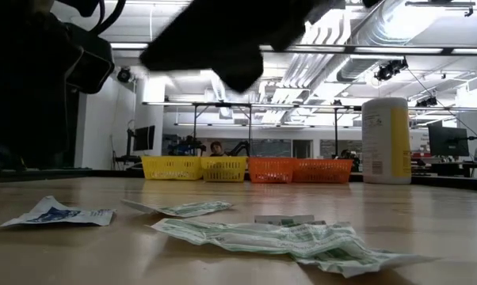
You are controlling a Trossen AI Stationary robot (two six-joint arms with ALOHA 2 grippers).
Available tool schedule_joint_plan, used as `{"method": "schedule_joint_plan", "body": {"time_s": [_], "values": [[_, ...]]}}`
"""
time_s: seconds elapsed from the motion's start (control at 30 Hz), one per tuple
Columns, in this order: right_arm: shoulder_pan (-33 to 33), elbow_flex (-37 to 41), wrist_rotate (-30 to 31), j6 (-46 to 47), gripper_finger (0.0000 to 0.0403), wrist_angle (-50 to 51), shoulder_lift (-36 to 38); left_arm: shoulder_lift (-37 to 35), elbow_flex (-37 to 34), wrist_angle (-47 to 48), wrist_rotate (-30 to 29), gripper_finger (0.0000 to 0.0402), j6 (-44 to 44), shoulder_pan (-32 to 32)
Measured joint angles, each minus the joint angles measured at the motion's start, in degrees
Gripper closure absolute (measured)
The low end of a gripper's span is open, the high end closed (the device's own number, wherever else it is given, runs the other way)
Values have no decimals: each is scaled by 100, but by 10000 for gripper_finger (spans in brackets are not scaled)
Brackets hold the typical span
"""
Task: Pick & Place First Aid Supplies
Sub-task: Put the blue pad into the left orange bin
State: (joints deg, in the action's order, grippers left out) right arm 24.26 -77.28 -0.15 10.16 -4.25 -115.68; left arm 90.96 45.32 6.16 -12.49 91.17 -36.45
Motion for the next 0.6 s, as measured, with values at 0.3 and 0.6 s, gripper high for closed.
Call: {"method": "schedule_joint_plan", "body": {"time_s": [0.3, 0.6], "values": [[14, -510, -327, 163, 402, -208, -1041, 7, 0, 43, -31, 316, -87, 2], [12, -921, 571, 491, 403, 1, -1399, 7, 0, 137, -16, 316, -92, 2]]}}
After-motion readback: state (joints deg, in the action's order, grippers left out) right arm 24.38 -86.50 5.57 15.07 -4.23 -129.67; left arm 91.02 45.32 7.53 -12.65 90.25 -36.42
